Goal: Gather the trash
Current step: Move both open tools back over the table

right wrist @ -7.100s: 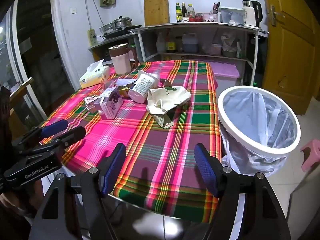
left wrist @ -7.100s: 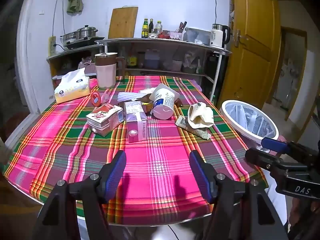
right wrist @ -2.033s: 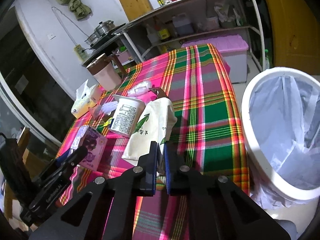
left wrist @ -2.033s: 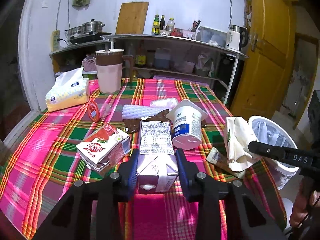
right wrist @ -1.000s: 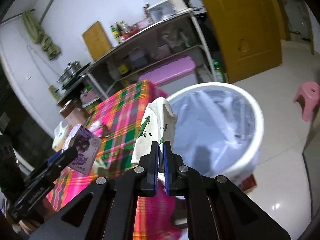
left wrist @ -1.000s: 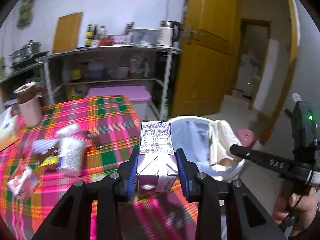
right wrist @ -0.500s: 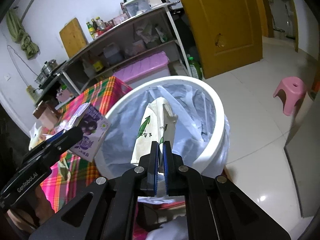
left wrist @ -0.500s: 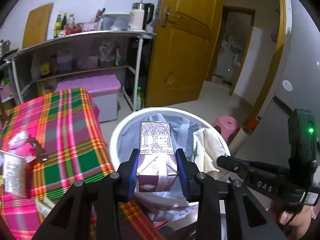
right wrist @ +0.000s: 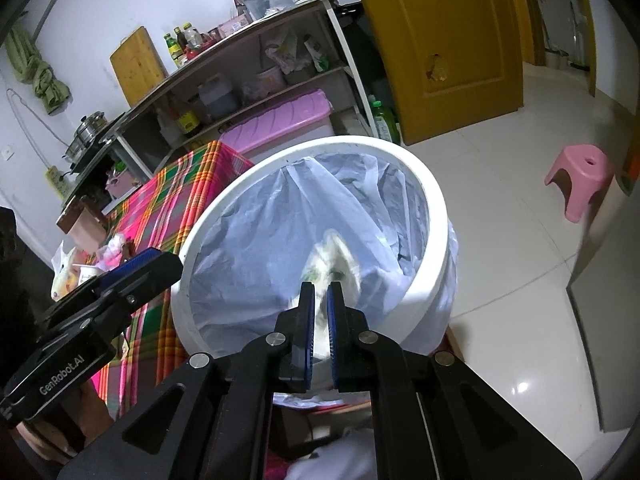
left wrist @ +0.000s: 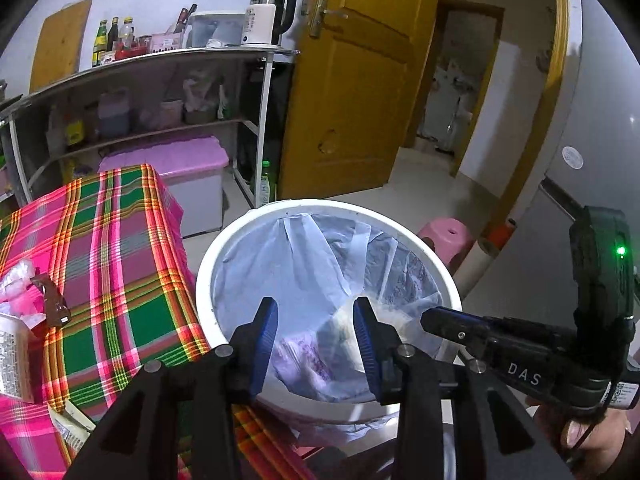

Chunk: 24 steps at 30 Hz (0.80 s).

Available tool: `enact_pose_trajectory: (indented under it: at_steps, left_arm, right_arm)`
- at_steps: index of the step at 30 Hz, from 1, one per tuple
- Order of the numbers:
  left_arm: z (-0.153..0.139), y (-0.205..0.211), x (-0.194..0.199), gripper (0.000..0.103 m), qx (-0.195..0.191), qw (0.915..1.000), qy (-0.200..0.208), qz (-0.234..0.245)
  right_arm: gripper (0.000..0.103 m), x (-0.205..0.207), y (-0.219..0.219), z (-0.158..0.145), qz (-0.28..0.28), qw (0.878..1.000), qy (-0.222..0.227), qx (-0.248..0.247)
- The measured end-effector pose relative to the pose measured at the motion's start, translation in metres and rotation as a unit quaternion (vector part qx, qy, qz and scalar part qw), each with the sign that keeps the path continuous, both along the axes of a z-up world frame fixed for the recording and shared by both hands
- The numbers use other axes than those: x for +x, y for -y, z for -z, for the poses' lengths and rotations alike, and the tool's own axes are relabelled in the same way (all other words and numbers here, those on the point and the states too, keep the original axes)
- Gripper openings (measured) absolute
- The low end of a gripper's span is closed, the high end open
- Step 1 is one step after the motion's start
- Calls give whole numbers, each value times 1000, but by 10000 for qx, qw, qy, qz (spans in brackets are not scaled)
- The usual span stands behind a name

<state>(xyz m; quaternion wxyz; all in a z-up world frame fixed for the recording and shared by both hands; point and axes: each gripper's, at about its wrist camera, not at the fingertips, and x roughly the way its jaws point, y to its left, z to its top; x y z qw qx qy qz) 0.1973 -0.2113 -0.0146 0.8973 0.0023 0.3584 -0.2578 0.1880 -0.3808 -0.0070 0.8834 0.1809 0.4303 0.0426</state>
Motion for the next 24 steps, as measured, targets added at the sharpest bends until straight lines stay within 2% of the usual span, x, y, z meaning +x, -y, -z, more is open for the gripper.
enact_pose_trajectory:
  at_steps: [10, 15, 24]
  left_arm:
    - [-14, -23, -23, 39, -78, 9996, 167, -234]
    - [-19, -44, -41, 39, -52, 9986, 221, -472]
    - [-16, -95, -75, 39, 46, 9947, 224, -999]
  right_arm:
    - [10, -14, -9, -16, -184, 9994, 293, 52]
    - [23, -25, -32, -26, -539, 9974, 488, -4]
    - [29, -36, -76, -31, -1179, 9910, 618, -102]
